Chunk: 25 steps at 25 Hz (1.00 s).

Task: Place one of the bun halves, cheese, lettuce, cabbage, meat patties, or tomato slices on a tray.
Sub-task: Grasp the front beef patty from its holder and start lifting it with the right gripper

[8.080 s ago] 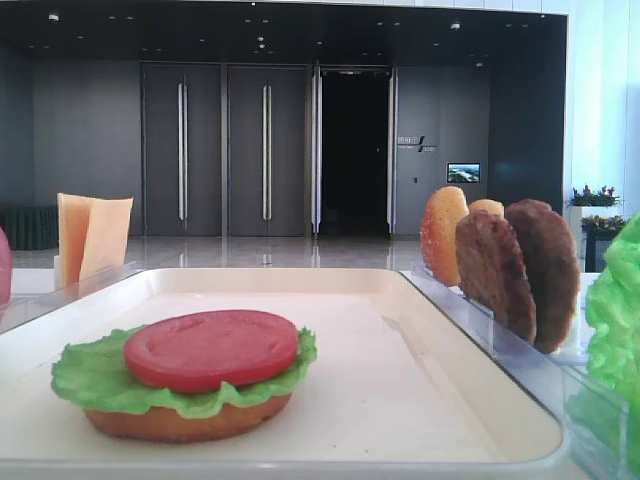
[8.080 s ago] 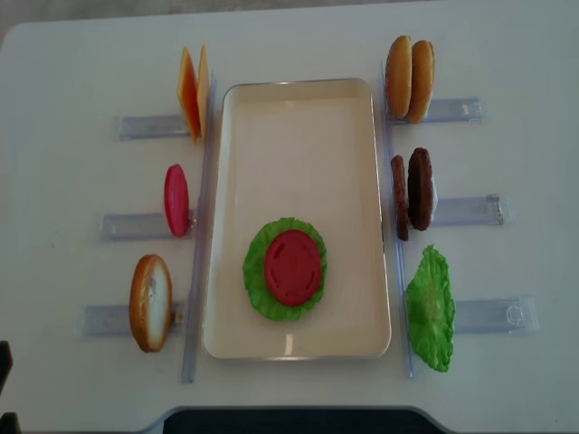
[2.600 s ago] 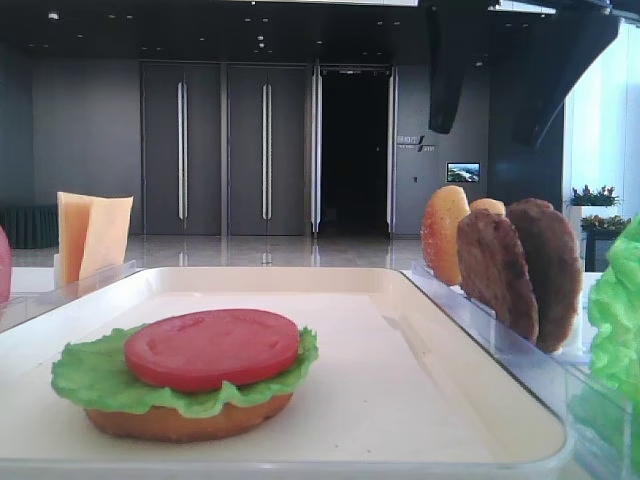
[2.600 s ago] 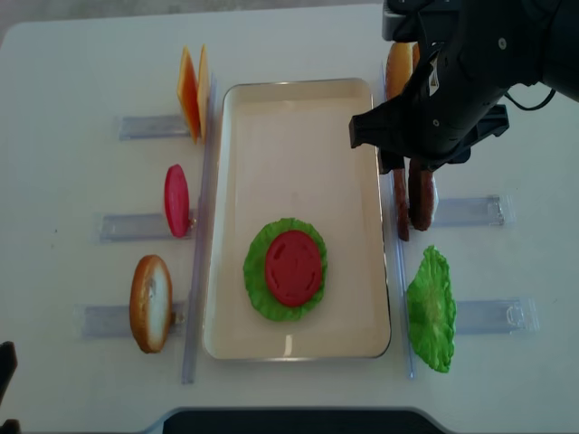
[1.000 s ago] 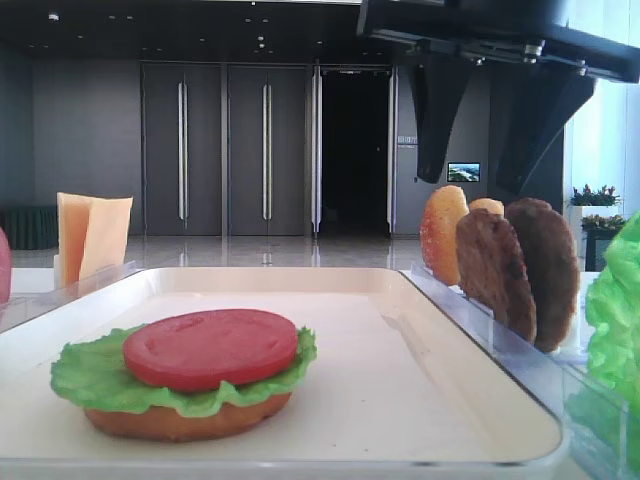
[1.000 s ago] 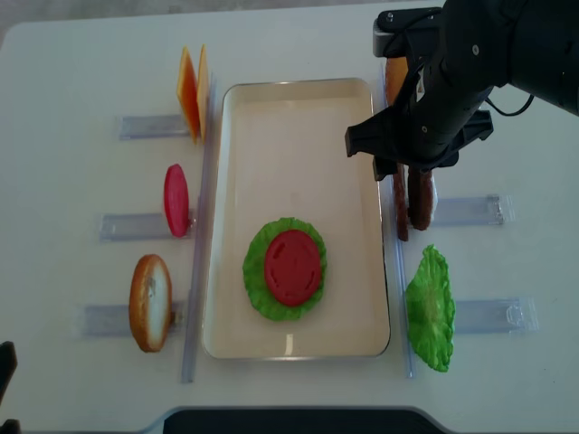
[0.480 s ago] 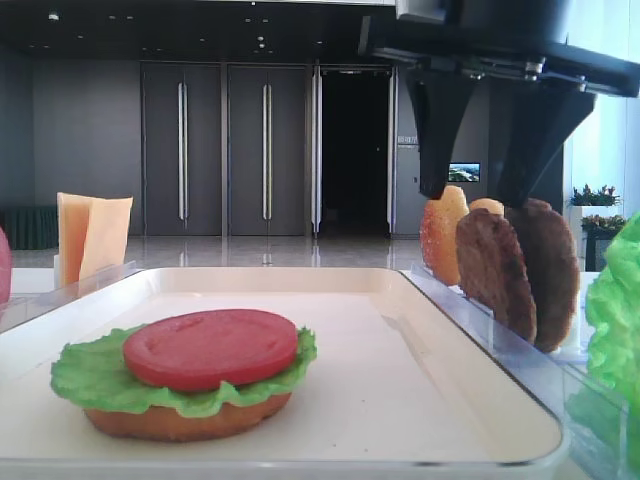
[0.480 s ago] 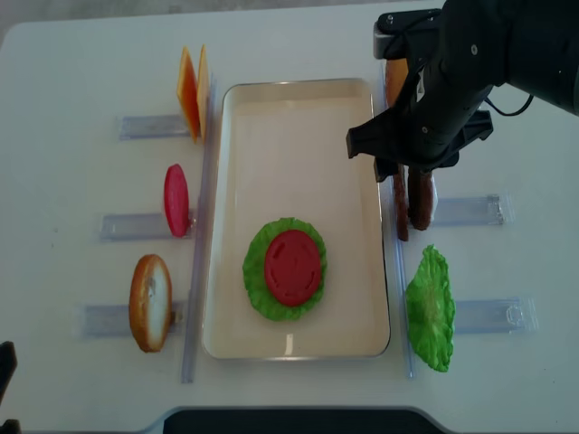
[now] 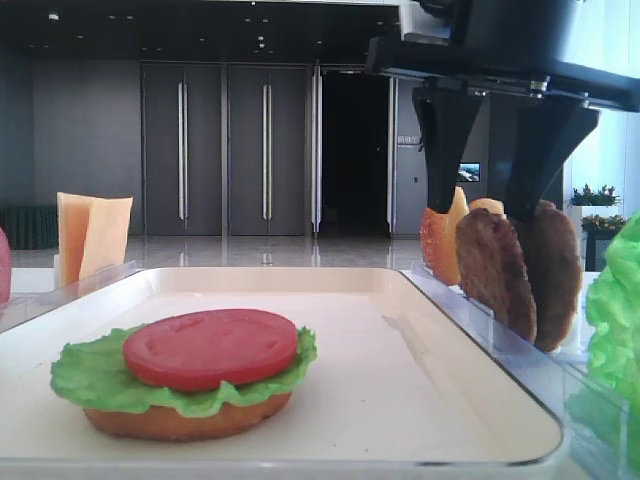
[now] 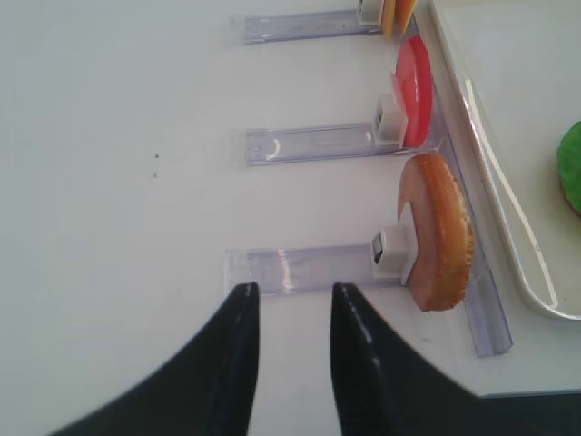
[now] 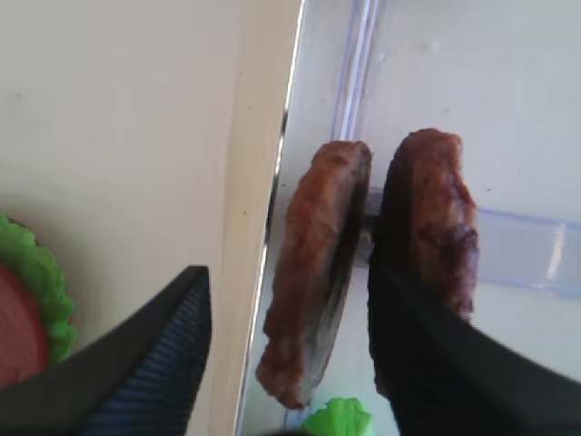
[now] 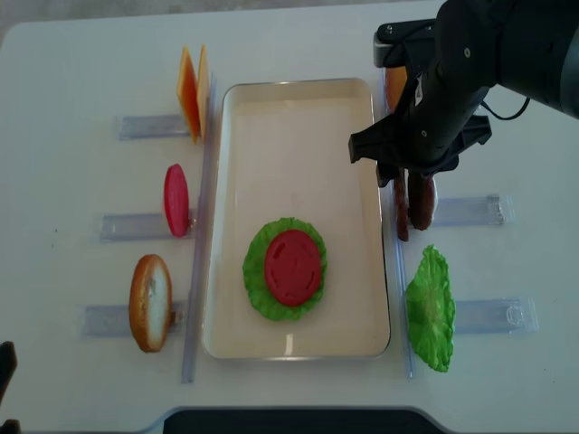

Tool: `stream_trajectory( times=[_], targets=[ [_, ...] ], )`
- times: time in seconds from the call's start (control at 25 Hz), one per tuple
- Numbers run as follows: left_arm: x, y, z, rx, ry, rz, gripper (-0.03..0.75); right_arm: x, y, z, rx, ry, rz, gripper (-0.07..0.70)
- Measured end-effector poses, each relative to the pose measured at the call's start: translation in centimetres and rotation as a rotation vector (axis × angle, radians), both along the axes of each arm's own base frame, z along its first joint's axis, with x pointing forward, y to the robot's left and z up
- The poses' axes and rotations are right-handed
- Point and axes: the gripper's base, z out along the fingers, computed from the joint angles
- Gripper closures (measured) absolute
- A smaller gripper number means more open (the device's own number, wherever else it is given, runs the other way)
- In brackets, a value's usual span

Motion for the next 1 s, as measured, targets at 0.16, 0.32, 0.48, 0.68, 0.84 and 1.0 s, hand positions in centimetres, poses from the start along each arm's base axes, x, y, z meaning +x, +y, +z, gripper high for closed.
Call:
stream_trajectory(
  times=[0.16,0.32,0.48,0.68,0.84,1.0],
  targets=[
    [0.0,0.0,0.0,0.000,0.000,0.000,0.504,0.2,-0.2,-0.1,0.003,0.000,-0.005,0.220],
    [0.0,0.0,0.0,0.000,0.000,0.000,0.504,0.4,0.0,-1.0,-0.012,0.023,0.005,0.221],
    [0.0,0.0,0.0,0.000,0.000,0.000,0.504,0.5,0.0,-1.3,-0.014,0.032,0.007,0.224],
    [0.0,0.0,0.0,0.000,0.000,0.000,0.504,0.6,0.1,-1.4,-0.011,0.027,0.009,0.237],
    [0.0,0.0,0.0,0.000,0.000,0.000,0.504,0.7,0.2,-1.7,-0.014,0.032,0.013,0.253],
    [0.0,0.0,0.0,0.000,0.000,0.000,0.504,0.8,0.3,-2.4,-0.023,0.051,0.015,0.256]
  ],
)
